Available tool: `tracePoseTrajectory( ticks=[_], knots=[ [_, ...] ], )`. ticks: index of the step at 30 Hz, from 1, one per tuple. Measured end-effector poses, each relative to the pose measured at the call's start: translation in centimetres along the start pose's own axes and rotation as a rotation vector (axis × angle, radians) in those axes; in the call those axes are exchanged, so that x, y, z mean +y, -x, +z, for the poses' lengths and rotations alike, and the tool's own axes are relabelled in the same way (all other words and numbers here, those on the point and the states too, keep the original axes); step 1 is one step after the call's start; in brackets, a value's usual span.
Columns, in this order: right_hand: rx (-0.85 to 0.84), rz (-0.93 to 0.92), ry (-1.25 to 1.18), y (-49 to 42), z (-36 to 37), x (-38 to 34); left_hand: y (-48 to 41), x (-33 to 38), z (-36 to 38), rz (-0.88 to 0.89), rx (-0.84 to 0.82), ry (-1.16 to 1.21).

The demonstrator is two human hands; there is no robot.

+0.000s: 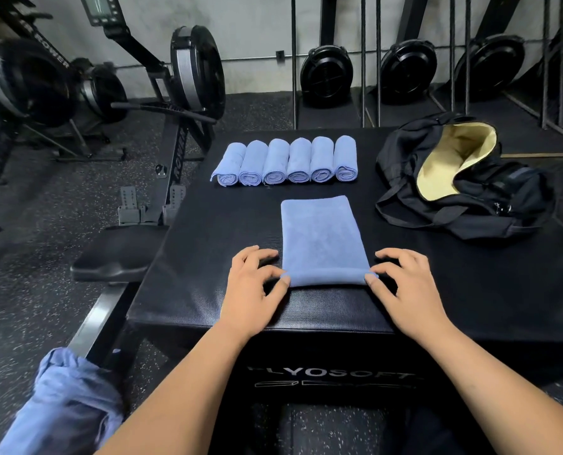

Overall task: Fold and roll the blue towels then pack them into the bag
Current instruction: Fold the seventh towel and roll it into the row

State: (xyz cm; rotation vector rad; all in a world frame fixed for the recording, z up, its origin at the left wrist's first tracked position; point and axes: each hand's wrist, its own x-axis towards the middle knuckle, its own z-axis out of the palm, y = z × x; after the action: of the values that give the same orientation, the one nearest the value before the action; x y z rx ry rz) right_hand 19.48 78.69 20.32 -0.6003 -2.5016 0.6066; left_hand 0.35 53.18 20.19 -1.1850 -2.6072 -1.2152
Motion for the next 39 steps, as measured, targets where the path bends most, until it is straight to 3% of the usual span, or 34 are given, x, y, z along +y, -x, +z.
tracePoseTrajectory(
  ticks=[10, 16, 21, 25, 39],
  knots=[
    [0.076, 0.151, -0.062, 0.3, -0.6, -1.5, -0.2, 0.4, 0.1, -0.018, 0.048, -0.04],
    [0.127, -0.044, 0.036, 0.7, -0.1, -1.0, 0.3, 0.7, -0.1, 0.102, 0.048, -0.069],
    [0.143, -0.052, 0.142, 0.8, 0.2, -0.8, 0.5, 0.6, 0.3, 0.091, 0.105, -0.126],
    [0.06, -0.071, 0.166, 0.8, -0.1, -1.2, 0.4, 0.5, 0.3, 0.12, 0.091, -0.184],
    [0.028, 0.047, -0.069, 0.1, -0.1, 0.1, -0.1, -0.1, 0.2, 0.0, 0.044, -0.031]
  ],
)
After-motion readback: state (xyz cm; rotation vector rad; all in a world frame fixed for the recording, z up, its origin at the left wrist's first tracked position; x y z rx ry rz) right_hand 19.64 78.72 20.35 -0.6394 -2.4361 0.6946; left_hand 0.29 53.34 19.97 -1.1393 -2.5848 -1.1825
